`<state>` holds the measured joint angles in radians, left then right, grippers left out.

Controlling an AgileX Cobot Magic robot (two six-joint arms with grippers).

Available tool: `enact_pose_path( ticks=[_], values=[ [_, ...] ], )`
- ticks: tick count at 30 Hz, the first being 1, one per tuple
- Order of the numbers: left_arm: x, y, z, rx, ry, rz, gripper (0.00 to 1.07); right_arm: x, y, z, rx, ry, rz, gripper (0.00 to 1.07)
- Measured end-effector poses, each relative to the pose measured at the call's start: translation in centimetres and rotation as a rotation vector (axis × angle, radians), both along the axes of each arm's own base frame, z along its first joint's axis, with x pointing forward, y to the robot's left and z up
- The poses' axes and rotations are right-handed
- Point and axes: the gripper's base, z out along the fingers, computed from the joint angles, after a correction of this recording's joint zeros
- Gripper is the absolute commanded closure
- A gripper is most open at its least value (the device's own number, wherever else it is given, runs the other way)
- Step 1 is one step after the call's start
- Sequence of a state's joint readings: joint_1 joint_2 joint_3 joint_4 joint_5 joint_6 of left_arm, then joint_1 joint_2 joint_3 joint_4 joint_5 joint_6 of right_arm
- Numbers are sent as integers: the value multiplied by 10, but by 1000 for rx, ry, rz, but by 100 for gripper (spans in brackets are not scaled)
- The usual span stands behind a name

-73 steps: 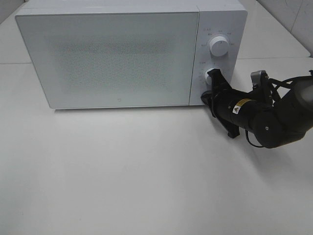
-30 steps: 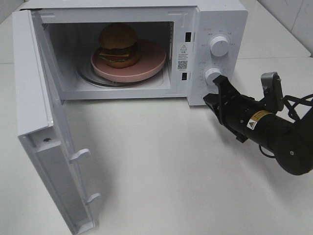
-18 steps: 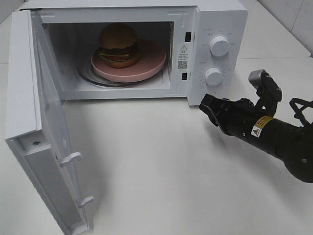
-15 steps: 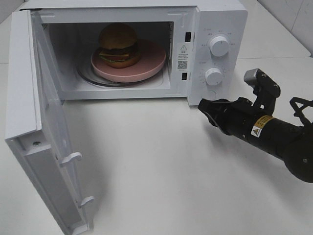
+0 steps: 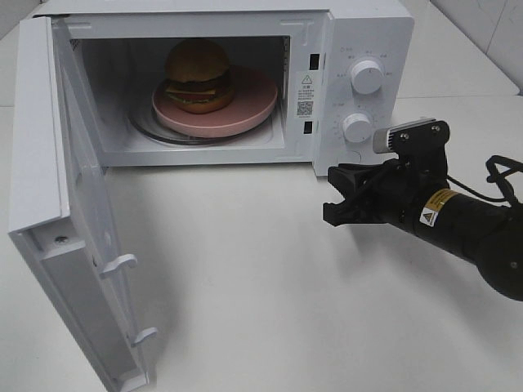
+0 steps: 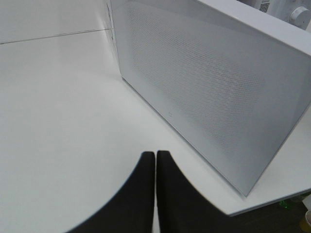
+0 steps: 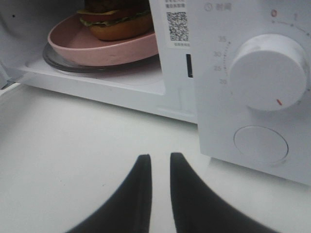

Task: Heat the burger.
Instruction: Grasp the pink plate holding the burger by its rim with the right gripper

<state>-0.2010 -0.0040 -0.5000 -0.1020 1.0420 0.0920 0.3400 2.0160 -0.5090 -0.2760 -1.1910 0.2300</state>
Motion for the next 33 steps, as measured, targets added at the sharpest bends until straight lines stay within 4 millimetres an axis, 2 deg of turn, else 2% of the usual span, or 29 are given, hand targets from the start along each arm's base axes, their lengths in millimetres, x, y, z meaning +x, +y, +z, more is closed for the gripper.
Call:
enact_pose_path(
  ticks=[6,11,20,28,33],
  values=[
    [0,0,0,0,0,0,106,-8,2,17,-130,54,105,94],
    [0,0,0,0,0,0,106,-11,0,29,-191,84,126,94],
    [0,0,0,0,0,0,106,1,2,57,-302,208,149,93],
    [0,0,0,0,0,0,106,-2,5,59,-321,309,206,93],
    [0,0,0,0,0,0,106,-1,7,60,-359,315,256,93]
  ],
)
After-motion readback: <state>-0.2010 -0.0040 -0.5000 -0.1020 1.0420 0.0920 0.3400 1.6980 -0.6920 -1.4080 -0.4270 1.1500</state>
